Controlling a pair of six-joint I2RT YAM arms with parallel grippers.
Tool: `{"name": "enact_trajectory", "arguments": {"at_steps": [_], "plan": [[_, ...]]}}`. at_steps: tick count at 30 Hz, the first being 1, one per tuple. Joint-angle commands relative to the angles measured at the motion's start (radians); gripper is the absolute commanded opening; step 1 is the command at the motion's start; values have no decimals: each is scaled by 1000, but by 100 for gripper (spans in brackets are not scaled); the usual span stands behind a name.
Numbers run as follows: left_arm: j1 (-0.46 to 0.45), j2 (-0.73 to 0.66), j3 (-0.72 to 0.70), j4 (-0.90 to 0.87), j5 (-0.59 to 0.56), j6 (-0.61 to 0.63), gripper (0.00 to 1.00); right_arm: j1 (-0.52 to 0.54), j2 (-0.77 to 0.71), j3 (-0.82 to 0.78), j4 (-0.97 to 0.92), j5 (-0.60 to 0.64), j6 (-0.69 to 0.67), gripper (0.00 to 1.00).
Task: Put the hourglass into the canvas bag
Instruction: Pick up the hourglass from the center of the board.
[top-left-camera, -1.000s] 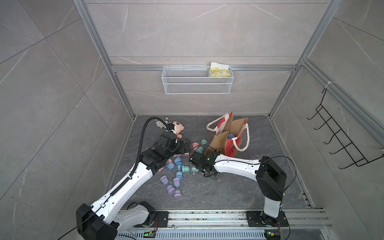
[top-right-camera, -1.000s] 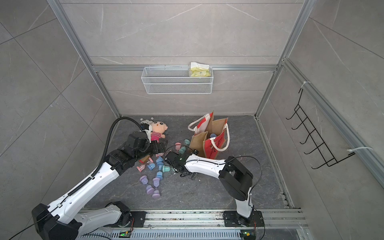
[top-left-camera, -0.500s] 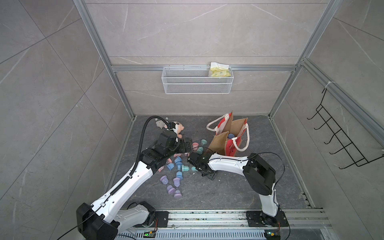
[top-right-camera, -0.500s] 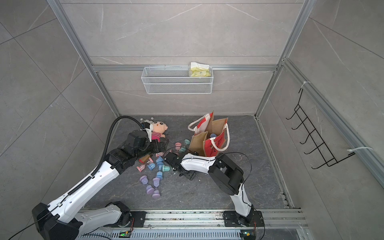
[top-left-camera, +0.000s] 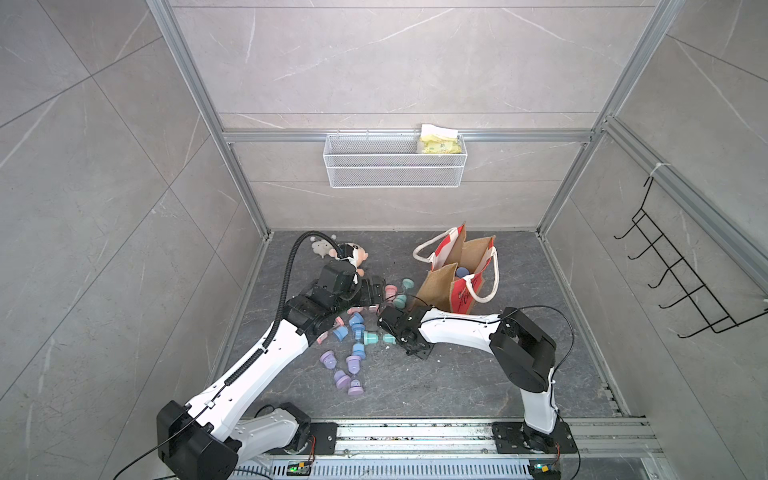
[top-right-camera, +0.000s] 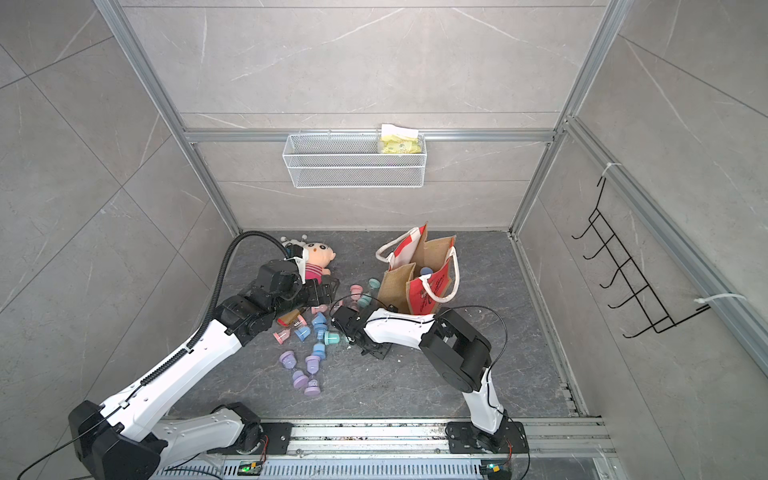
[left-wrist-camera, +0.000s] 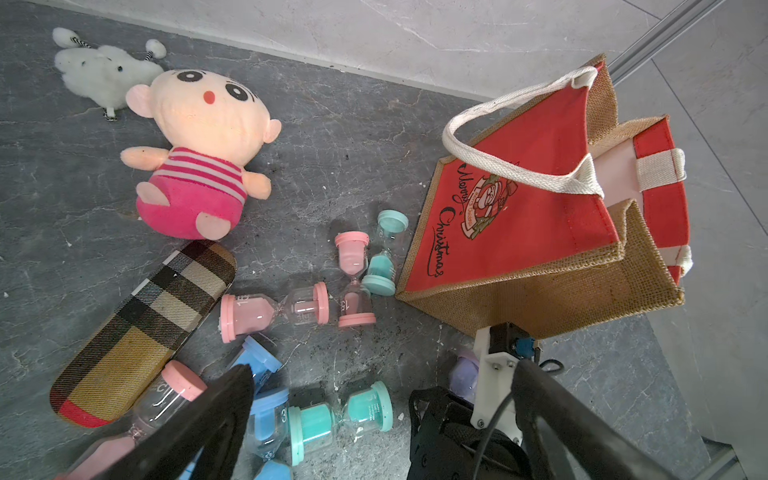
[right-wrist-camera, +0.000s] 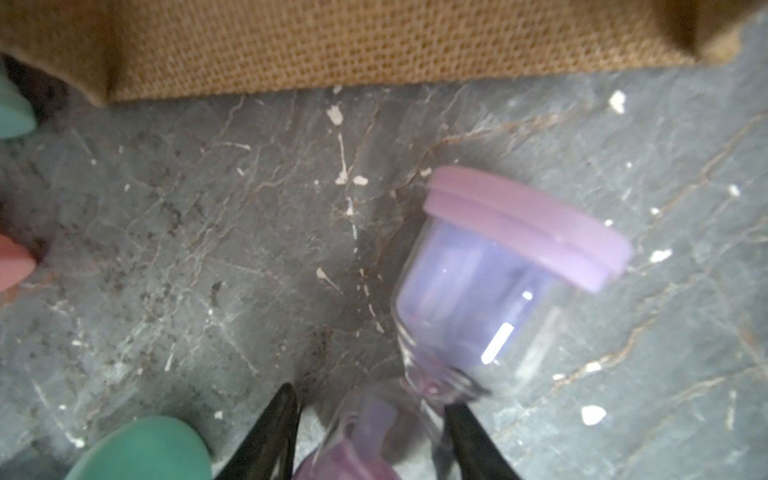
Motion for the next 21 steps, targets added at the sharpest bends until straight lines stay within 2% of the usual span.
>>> {"name": "enact_trajectory", "arguments": {"at_steps": [1,6,13,21], "plan": [[3,4,50,35,18,14,100,1,-38,-30,-12,-2,-31,39],[3,1,50,48,23,8,100,1,-113,-59,3,23,-76,27],[4,11,90,54,27,24,100,3,-267,-113,13,43,-214,17],[4,158,288,8,53,99,100,12,-526,-133,-34,24,-397,12]]}}
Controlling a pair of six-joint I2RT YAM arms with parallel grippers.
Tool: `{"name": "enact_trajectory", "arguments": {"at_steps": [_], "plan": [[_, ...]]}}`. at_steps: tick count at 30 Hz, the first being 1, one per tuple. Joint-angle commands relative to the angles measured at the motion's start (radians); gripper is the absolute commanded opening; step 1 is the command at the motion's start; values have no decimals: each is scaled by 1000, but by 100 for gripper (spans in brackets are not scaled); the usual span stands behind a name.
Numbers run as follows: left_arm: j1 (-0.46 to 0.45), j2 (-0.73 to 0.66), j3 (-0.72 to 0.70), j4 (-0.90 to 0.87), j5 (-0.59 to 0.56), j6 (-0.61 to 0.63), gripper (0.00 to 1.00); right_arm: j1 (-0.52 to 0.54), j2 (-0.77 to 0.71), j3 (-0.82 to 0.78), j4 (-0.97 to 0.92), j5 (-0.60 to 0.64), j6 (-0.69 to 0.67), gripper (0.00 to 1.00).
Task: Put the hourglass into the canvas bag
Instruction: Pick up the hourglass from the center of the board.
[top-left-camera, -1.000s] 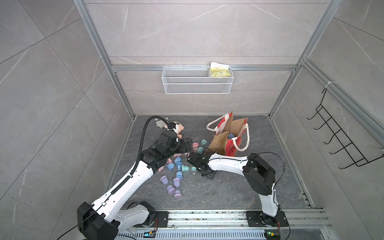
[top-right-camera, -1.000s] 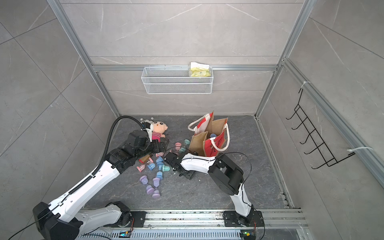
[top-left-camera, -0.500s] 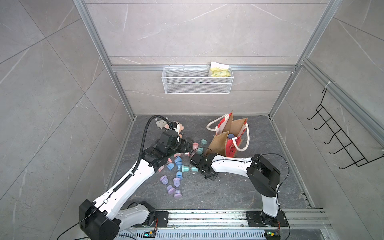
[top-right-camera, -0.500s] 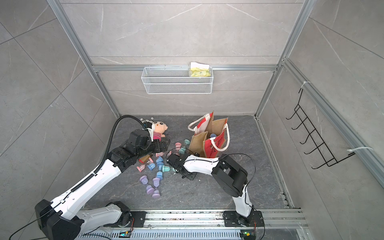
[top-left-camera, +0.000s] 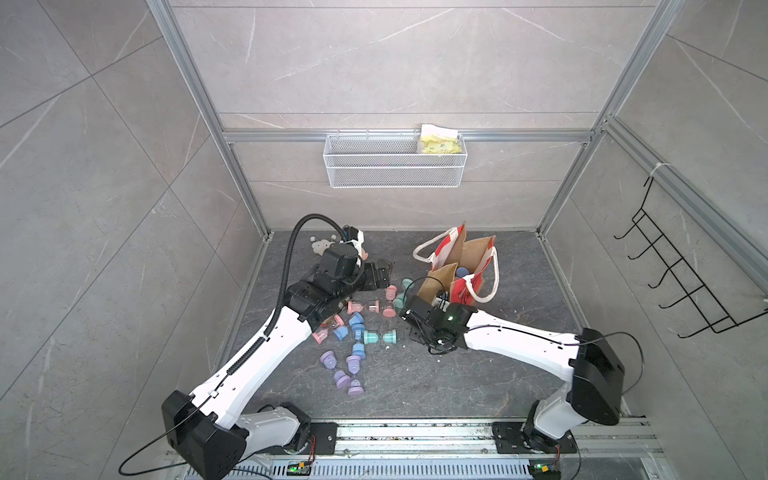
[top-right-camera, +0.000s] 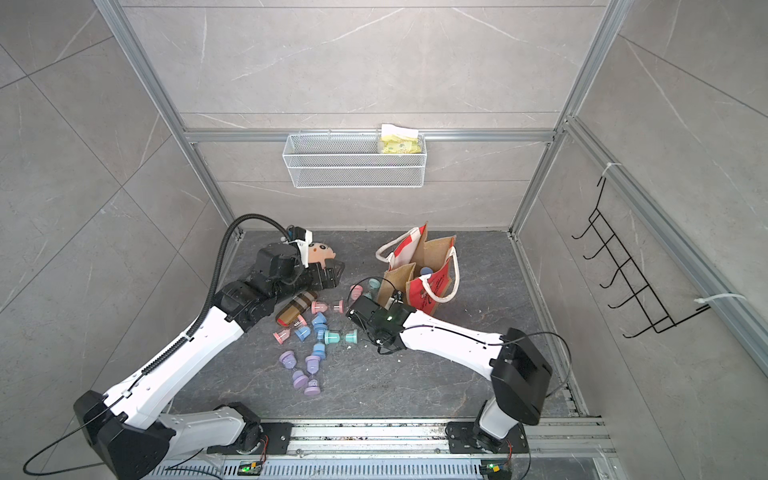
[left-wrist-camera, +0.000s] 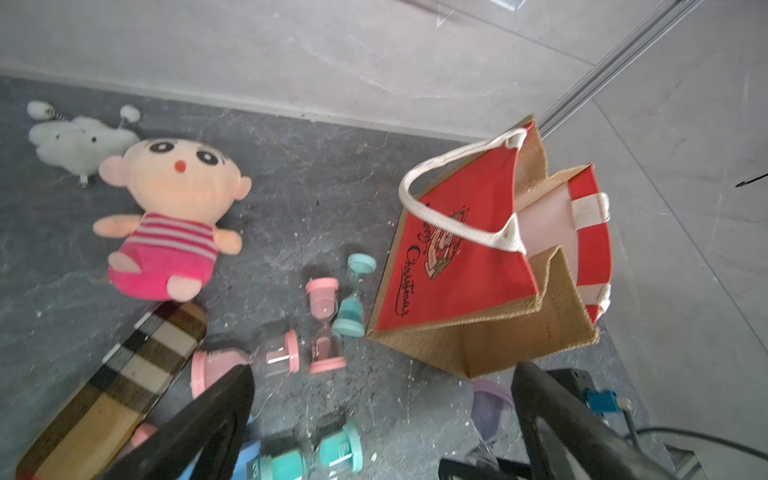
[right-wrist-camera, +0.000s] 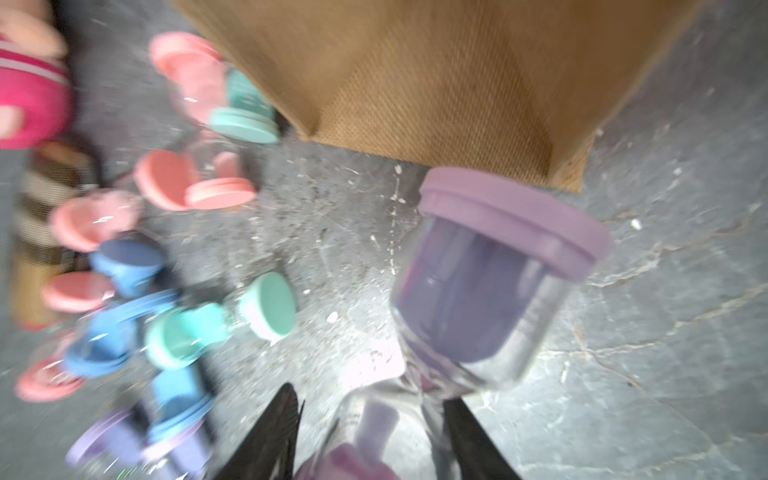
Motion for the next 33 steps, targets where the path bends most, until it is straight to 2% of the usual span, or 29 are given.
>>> {"name": "enact_trajectory", "arguments": {"at_steps": [1,8,13,21,30,33], "plan": [[4,63,101,6,35,70,100,7,-113,-2,-57,12,-120,12],[1,263,317,-31,120,102,99,5,-239,120,-197,36,-249,10],[-33,384,429,-25,164,100,98,-33,-239,294,-310,46,-329,10],[-114,578,637,-79,211,168,95,-246,-198,501,-406,-32,-471,10],[-136,804,886,-197,171,194,78,-416,-136,575,-385,-100,-496,10],[-137,887,1003,-284,116,205,71,-464,-115,566,-357,-145,-489,10]]}}
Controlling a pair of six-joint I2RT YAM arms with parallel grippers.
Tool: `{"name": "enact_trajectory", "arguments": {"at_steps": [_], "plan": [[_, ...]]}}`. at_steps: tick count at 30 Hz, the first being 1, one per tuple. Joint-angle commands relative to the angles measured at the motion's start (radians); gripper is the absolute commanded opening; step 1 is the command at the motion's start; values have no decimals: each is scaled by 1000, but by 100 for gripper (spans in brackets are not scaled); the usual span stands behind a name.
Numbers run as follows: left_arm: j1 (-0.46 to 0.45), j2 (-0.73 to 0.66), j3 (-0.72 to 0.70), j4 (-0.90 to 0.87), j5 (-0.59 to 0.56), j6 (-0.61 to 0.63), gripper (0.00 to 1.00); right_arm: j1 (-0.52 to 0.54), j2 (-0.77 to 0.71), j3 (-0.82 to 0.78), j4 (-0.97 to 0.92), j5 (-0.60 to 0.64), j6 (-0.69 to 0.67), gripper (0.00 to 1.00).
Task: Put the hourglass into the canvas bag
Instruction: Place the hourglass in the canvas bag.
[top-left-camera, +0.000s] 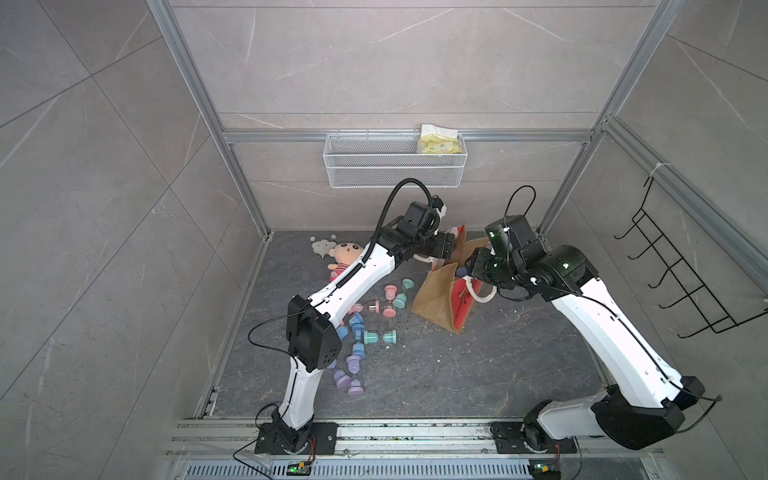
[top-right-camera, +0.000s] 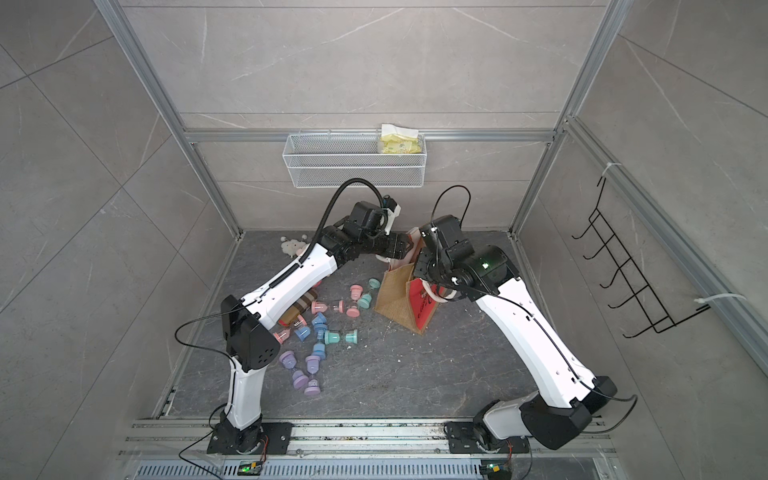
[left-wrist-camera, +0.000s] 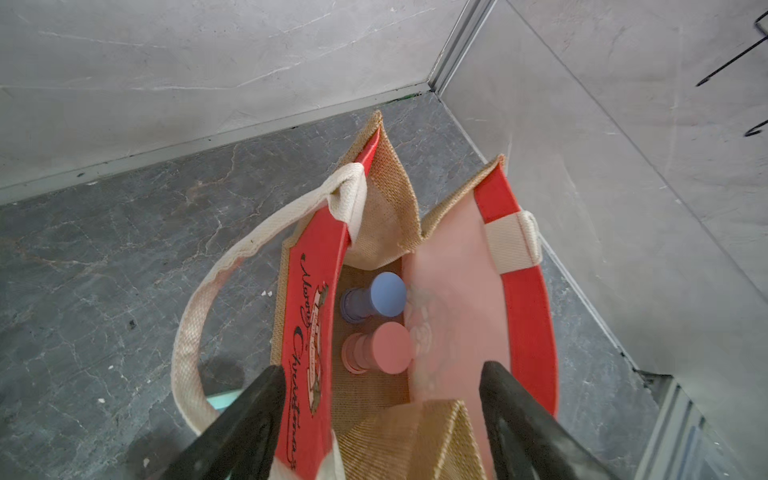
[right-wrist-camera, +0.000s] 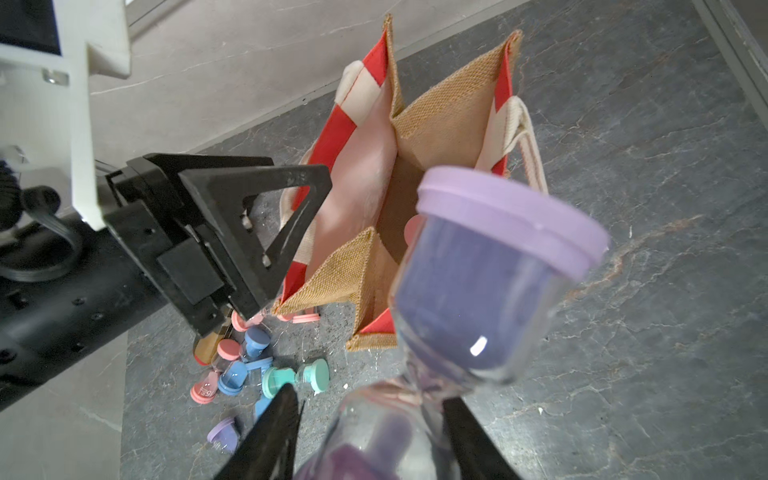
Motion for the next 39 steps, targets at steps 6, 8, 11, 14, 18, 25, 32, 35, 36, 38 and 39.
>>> {"name": "enact_trajectory", "arguments": {"at_steps": [6,8,11,14,18,25,32,35,36,38,39], "plan": [[5,120,156,-139,-112,52,52,-77,75,15,73,-94,-7,9],[7,127,153,-129,-120,52,44,-77,98,26,90,-95,-8,8],[11,134,157,-129,-146,47,26,-83,147,58,73,-72,19,7],[20,118,139,-118,-140,35,12,-85,180,63,112,-97,32,6],[20,62,87,-74,-80,42,0,-87,218,84,147,-123,22,5],[20,-79,-86,14,136,-58,0,-113,263,106,144,-178,-23,2],[-25,-231,-337,193,76,-308,0,-130,228,72,136,-241,-81,1],[-67,-313,-452,268,-14,-399,0,-130,211,40,149,-336,-130,0],[-80,-340,-491,293,-53,-427,0,-129,207,28,153,-368,-142,0],[-100,-405,-598,363,-120,-469,0,-128,198,11,143,-409,-151,0],[-107,-441,-645,384,-159,-489,0,-126,194,5,142,-438,-156,0]]}}
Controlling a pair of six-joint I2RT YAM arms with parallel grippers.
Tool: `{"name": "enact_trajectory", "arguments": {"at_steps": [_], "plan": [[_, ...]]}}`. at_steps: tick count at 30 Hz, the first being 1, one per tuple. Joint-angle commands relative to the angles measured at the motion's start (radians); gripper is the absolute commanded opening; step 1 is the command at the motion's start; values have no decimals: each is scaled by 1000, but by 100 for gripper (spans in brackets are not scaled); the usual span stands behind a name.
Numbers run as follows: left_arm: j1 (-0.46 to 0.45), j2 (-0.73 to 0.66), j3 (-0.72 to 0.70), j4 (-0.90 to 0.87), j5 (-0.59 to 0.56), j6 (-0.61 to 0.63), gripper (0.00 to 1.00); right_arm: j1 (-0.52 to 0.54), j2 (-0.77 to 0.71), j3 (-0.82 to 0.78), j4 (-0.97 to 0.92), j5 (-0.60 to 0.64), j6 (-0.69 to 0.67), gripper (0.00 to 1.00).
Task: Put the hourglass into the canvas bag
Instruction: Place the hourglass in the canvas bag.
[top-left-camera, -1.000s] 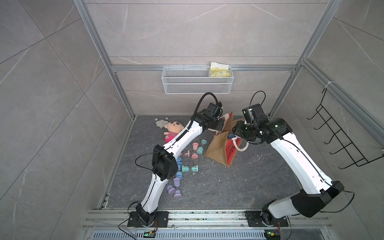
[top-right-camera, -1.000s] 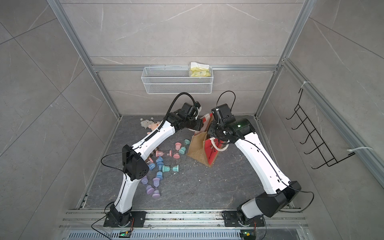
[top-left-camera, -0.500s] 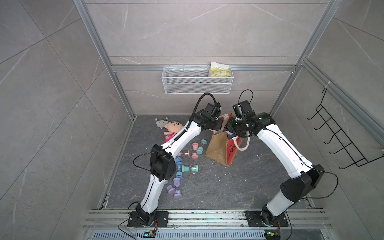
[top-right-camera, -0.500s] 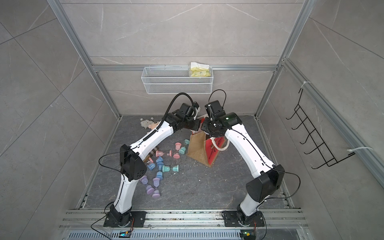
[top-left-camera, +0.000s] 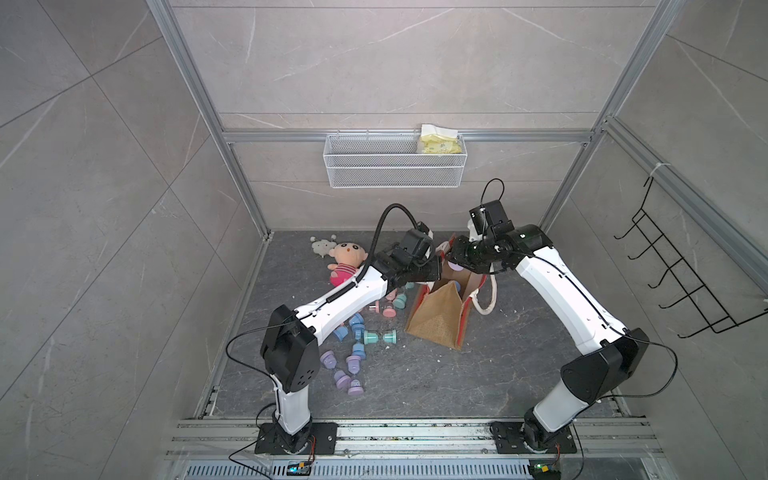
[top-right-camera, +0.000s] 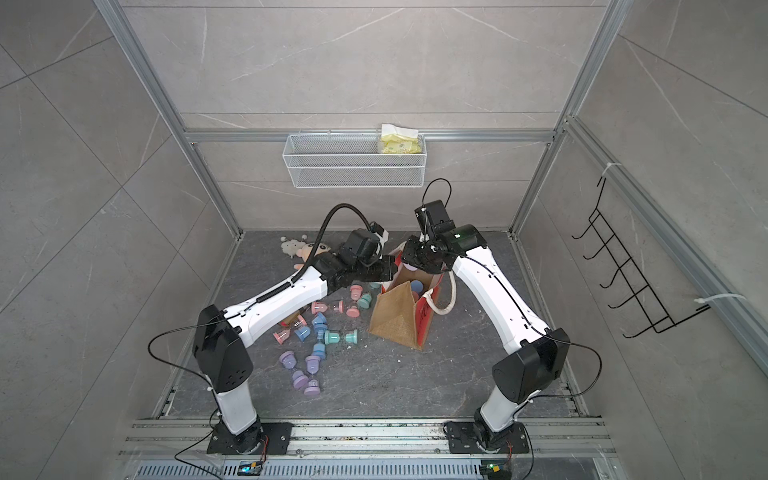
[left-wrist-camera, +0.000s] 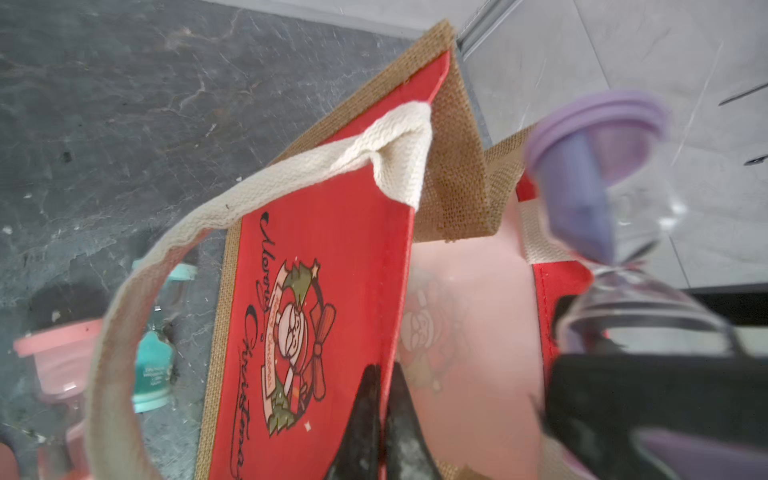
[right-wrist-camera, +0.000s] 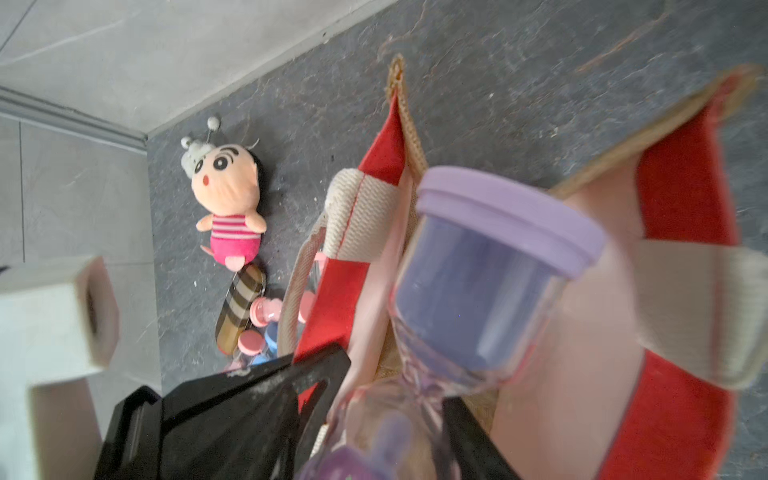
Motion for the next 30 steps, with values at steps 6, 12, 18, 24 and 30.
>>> {"name": "enact_trajectory", "arguments": {"at_steps": [6,12,18,24,30], "plan": [[-30,-249,-246,243,-183,-168,0,32,-63,-58,-22,-181,-76,0],[-30,-292,-296,244,-229,-169,0,68,-98,-149,-46,-153,-81,0],[-30,-322,-331,253,-261,-179,0,69,-120,-215,-125,-41,-90,0],[-31,-326,-331,230,-285,-175,0,71,-204,-262,-156,96,-81,0],[-30,-321,-333,244,-243,-181,0,89,-174,-259,-199,72,-99,0]]}}
